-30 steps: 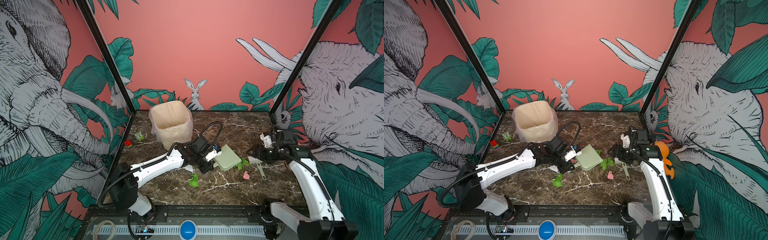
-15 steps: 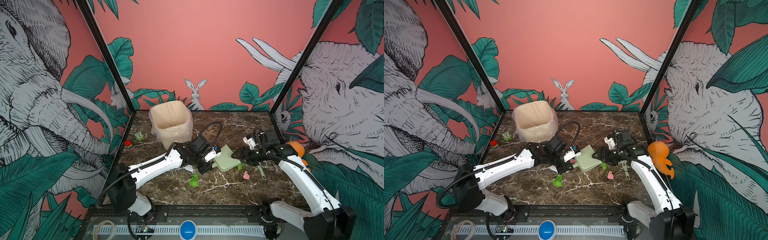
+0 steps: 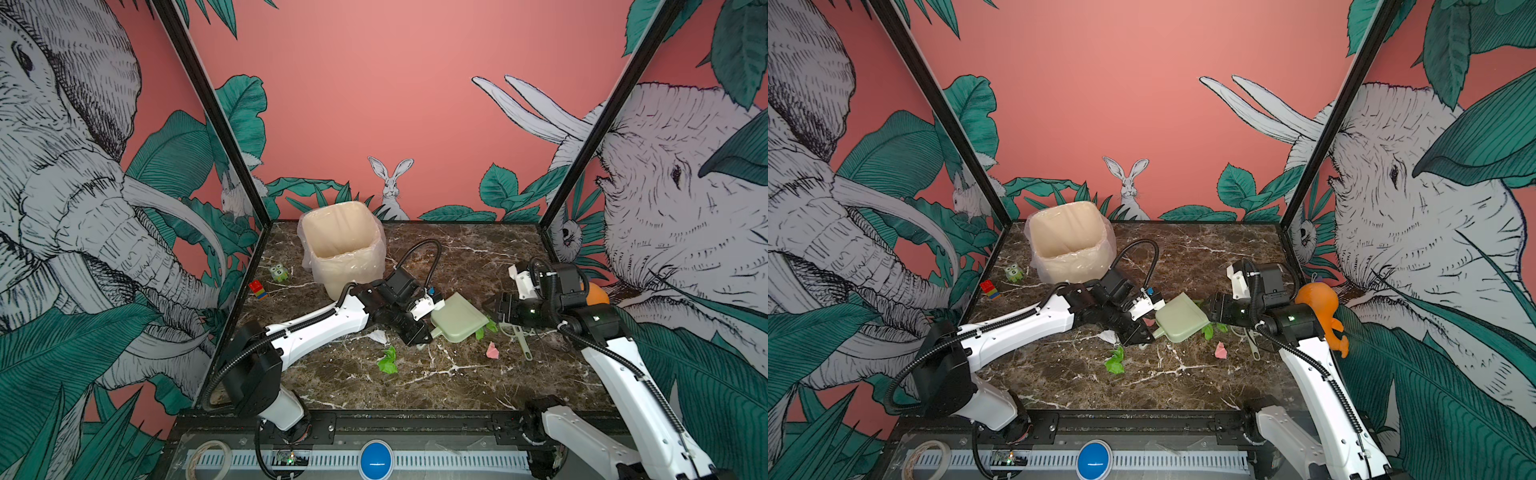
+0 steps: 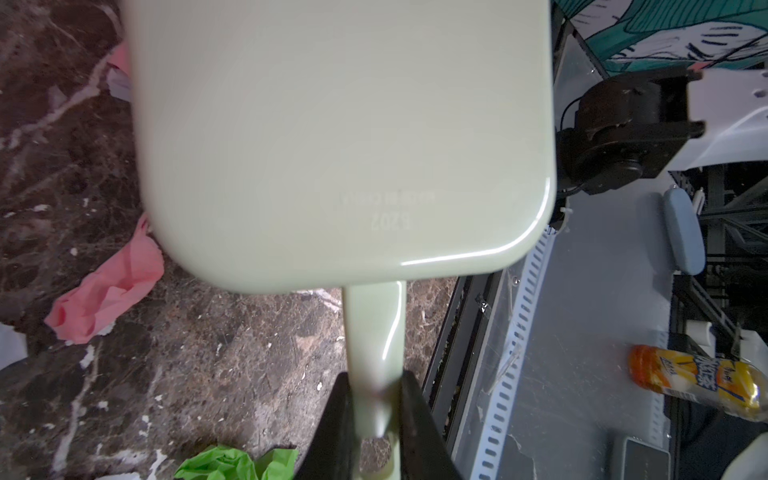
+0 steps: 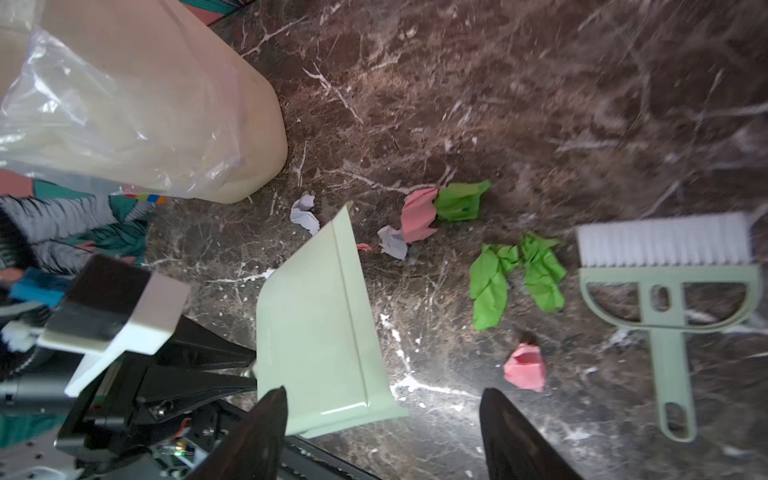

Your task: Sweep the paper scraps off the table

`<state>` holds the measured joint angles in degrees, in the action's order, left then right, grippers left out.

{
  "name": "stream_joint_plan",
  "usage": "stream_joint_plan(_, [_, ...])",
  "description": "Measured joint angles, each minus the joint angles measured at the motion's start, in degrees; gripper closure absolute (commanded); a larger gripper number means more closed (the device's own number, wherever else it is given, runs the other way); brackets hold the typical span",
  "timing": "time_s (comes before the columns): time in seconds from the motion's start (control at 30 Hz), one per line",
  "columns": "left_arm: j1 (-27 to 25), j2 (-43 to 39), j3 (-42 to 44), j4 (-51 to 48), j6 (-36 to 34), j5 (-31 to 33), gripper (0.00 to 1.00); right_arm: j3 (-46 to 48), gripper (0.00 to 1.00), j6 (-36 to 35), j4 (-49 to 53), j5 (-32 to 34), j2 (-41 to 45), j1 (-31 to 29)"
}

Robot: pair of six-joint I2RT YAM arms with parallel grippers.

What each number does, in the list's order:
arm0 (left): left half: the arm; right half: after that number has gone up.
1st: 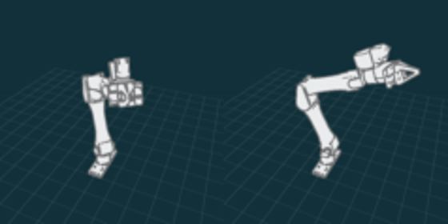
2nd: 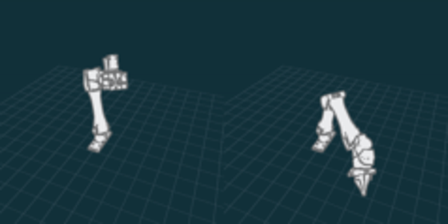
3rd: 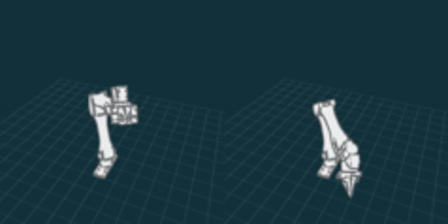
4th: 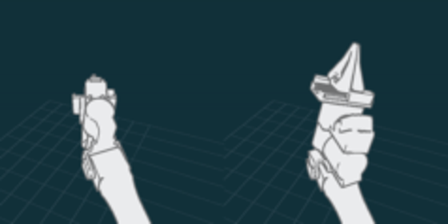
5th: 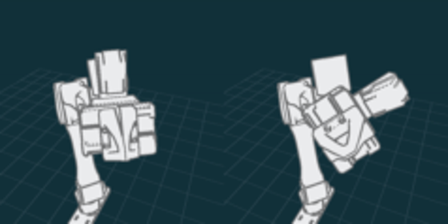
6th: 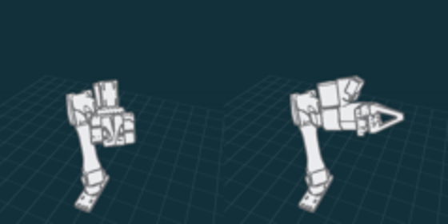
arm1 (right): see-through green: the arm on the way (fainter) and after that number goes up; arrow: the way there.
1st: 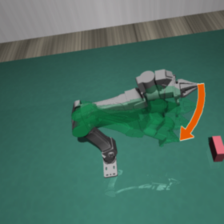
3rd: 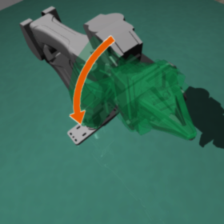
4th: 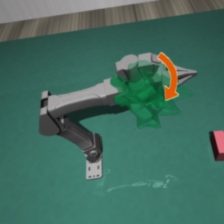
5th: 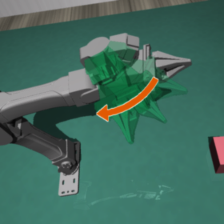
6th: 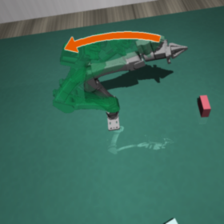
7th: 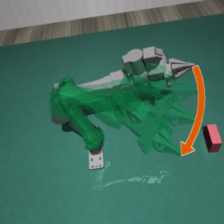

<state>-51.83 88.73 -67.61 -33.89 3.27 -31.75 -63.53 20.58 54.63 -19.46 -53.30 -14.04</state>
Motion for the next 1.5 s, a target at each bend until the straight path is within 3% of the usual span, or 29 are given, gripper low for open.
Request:
stream_joint_plan(0.1, [0.6, 1.4, -0.9, -3.0, -0.5, -2.0, 0.93, -2.2, 0.23, -7.1, 2.2, 3.8, 0.0, -4.7])
stream_joint_plan(0.2, [1.0, 1.9, -1.8, -7.0, -1.4, -3.6, 0.94, -1.6, 0.22, -14.8, 2.9, 8.7, 0.5, -15.2])
stream_joint_plan(0.3, [1.3, 1.8, -2.1, -9.6, -1.6, -4.7, 0.94, 1.9, 0.22, -22.7, 1.7, 13.0, 3.0, -24.8])
stream_joint_plan(0.5, [1.4, 0.7, -2.1, -13.4, -1.7, -5.5, 0.94, 8.7, 0.21, -39.7, -1.8, 20.2, 8.2, -36.3])
stream_joint_plan(0.73, [1.4, -0.6, -2.4, -15.6, -2.1, -6.3, 0.95, 11.1, 0.21, -53.9, -7.1, 25.1, 2.9, -39.8])
stream_joint_plan(1.07, [1.7, -0.6, -4.0, -17.6, -3.4, -9.3, 0.94, 16.5, 0.26, -61.4, -10.4, 27.5, 5.0, -41.1])
stream_joint_plan(1.3, [1.8, -0.5, -5.3, -20.1, -4.9, -12.1, 0.94, 21.3, 0.48, -64.6, -18.6, 29.8, 4.9, -41.3])
stream_joint_plan(1.5, [2.1, 0.6, -6.5, -22.5, -6.2, -12.3, 0.94, 21.6, 0.82, -66.6, -22.3, 29.0, 4.0, -41.4])
